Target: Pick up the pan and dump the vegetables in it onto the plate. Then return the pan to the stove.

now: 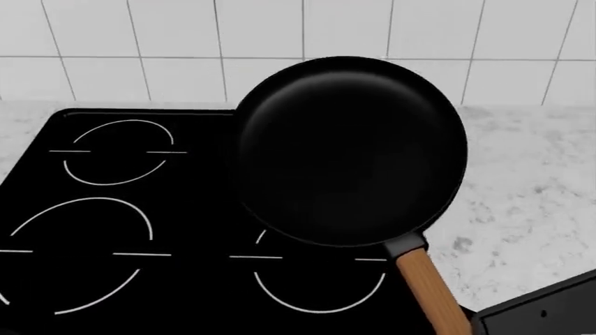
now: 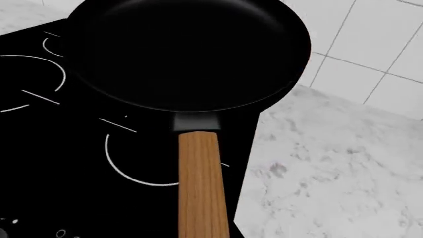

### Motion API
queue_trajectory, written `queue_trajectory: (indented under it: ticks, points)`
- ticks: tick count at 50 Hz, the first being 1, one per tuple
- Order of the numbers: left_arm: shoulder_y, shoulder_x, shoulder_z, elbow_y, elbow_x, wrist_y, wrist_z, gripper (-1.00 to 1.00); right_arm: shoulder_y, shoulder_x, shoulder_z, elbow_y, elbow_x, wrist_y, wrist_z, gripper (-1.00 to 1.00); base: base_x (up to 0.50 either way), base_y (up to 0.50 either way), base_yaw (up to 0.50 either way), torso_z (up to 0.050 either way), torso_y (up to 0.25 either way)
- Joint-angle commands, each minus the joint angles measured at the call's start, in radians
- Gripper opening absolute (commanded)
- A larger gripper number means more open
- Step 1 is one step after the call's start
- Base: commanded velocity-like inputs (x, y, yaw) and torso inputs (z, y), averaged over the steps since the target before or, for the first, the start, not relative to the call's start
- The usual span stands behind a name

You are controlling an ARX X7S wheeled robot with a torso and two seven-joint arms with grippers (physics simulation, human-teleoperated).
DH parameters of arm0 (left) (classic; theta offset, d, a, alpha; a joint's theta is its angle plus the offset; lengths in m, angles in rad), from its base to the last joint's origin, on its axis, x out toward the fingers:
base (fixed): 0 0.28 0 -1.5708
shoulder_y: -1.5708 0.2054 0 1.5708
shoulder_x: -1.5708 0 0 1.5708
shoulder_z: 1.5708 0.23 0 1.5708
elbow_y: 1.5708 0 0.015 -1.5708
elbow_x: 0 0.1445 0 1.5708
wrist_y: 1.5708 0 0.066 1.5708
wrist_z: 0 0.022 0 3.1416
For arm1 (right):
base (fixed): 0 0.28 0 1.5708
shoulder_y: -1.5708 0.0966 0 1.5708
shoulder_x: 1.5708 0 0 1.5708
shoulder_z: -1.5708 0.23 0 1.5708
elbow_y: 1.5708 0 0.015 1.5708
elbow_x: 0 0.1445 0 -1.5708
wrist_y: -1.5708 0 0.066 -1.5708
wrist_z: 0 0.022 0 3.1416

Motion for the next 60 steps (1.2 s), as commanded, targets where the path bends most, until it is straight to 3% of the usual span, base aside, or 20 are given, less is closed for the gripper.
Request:
queue_trajectory:
  ticks: [1, 15, 41, 42, 45, 60]
  points:
    - [-0.025, 0.03, -0.026, -0.045, -0.002, -0.019, 0.02, 1.0, -0.016, 0.058, 0.097, 0.076, -0.143, -0.208, -0.048, -1.0, 0.0, 0.0, 0.0, 0.0, 0.01]
    - [-0.029, 0.018, -0.024, -0.039, -0.006, -0.019, 0.007, 1.0, -0.083, -0.05, 0.046, 0.17, -0.183, -0.248, -0.107, -1.0, 0.0, 0.0, 0.0, 0.0, 0.001]
    - [-0.024, 0.011, -0.008, -0.04, 0.002, -0.008, 0.0, 1.0, -0.05, -0.219, 0.02, 0.281, -0.189, -0.19, -0.157, -1.0, 0.0, 0.0, 0.0, 0.0, 0.002]
    - [-0.025, 0.012, -0.006, -0.04, 0.005, -0.009, -0.001, 1.0, -0.069, -0.286, -0.006, 0.353, -0.207, -0.196, -0.192, -1.0, 0.0, 0.0, 0.0, 0.0, 0.01]
    - [-0.024, 0.009, -0.008, -0.04, 0.001, -0.007, -0.006, 1.0, -0.056, -0.323, -0.018, 0.373, -0.212, -0.179, -0.205, -1.0, 0.0, 0.0, 0.0, 0.0, 0.0]
    - [-0.025, -0.003, -0.011, -0.037, -0.005, 0.005, -0.009, 1.0, -0.111, -0.379, -0.048, 0.436, -0.216, -0.201, -0.227, -1.0, 0.0, 0.0, 0.0, 0.0, 0.002]
